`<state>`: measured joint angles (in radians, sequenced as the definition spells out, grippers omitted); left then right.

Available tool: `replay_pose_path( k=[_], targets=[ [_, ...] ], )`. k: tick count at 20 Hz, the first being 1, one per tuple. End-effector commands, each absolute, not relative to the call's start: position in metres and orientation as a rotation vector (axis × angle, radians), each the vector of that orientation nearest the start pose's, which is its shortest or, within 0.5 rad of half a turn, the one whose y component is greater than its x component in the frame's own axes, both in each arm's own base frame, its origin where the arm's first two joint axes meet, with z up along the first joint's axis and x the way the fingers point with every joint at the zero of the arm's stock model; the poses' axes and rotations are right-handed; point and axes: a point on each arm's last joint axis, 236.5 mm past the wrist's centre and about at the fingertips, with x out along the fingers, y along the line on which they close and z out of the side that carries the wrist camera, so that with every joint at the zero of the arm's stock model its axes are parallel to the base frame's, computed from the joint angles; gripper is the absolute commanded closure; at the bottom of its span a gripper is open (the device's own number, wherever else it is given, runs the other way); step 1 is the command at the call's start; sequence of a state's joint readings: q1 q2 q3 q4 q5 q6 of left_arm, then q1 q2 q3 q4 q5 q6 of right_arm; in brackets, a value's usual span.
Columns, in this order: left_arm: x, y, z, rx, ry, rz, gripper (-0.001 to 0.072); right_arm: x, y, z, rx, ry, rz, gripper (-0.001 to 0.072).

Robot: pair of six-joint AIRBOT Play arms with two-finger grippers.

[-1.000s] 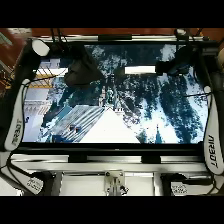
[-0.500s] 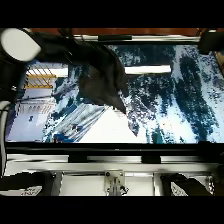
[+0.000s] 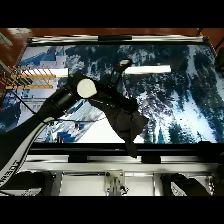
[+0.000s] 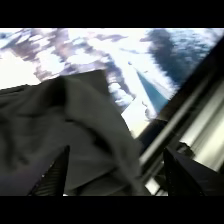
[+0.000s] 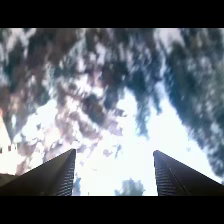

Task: Fold the shirts.

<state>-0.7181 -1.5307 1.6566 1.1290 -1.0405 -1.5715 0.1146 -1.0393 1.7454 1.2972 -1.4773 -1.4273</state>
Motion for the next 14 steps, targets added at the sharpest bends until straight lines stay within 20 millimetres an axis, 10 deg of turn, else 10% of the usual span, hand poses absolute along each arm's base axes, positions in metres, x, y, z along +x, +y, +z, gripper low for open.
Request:
replay_pose_path(
  k=[1, 4, 7, 14],
  targets=[
    [0.372, -0.325, 0.102, -0.081, 1.154, -0.709, -0.0013, 0.351, 0.003, 0.236, -0.039, 0.956, -0.088, 0.0124],
    [0.392, -0.258, 0.064, -0.141, 1.279, -0.562, -0.0013, 0.348, 0.051, 0.148, 0.033, 1.190, 0.092, 0.0124],
    [0.383, -0.233, 0.007, -0.190, 1.391, -0.482, -0.0013, 0.335, 0.099, 0.076, 0.167, 1.367, 0.252, 0.0124],
    [0.366, -0.297, -0.058, -0.399, 1.401, -0.536, -0.0013, 0.331, 0.120, 0.027, 0.261, 1.484, 0.299, 0.0124]
  ],
)
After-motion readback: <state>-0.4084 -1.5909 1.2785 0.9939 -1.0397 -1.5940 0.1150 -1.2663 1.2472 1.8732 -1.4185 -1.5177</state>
